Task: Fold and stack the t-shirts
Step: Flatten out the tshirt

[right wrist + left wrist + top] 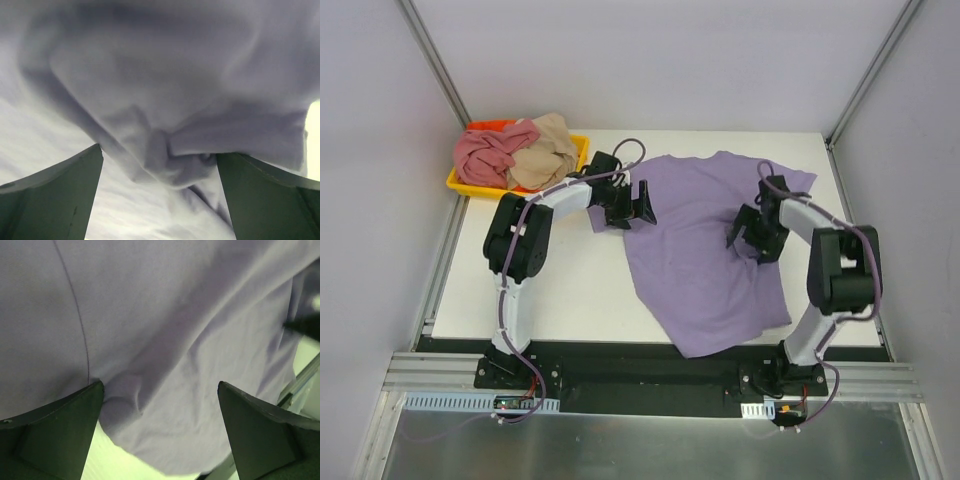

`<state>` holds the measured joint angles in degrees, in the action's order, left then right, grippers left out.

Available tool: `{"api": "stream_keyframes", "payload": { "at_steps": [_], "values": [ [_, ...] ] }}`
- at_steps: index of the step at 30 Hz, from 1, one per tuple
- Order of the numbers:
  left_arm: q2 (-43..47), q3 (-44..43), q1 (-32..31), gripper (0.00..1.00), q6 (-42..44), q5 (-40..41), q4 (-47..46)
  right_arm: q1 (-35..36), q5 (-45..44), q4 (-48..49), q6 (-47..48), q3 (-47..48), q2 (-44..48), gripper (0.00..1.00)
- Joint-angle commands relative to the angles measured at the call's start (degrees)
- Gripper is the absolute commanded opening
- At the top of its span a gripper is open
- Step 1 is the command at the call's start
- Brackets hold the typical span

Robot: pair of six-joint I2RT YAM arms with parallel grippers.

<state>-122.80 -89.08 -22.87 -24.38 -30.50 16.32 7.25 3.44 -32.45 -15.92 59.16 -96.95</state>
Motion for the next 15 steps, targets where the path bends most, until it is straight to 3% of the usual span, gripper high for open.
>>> {"api": "stream_keyframes", "payload": {
  "at_steps": [1, 6, 10, 12, 15],
  "values": [
    [3.5, 11.3, -3.2, 0.99, -2.9, 2.0, 5.7, -4.3, 3.9, -0.4, 4.8, 16.6, -12.1, 0.96],
    [12.0, 18.9, -13.0, 0.99, -7.6, -1.0, 5.2, -4.8, 7.5, -10.7, 8.7, 48.5, -32.6, 0.96],
    [17.8, 15.7, -21.5, 0.99, -5.2, -3.8, 4.3, -3.6, 12.2, -17.0, 13.7, 76.3, -44.4, 0.96],
    [19.9, 13.5, -22.4, 0.99, -4.0, -1.9, 4.3, -2.4, 11.7, -17.6, 17.2, 82.2, -44.2, 0.96],
    [23.0, 12.7, -21.3, 0.99, -3.4, 4.0, 4.3, -1.2, 7.5, -14.5, 19.6, 75.7, -36.1, 0.96]
  ]
}}
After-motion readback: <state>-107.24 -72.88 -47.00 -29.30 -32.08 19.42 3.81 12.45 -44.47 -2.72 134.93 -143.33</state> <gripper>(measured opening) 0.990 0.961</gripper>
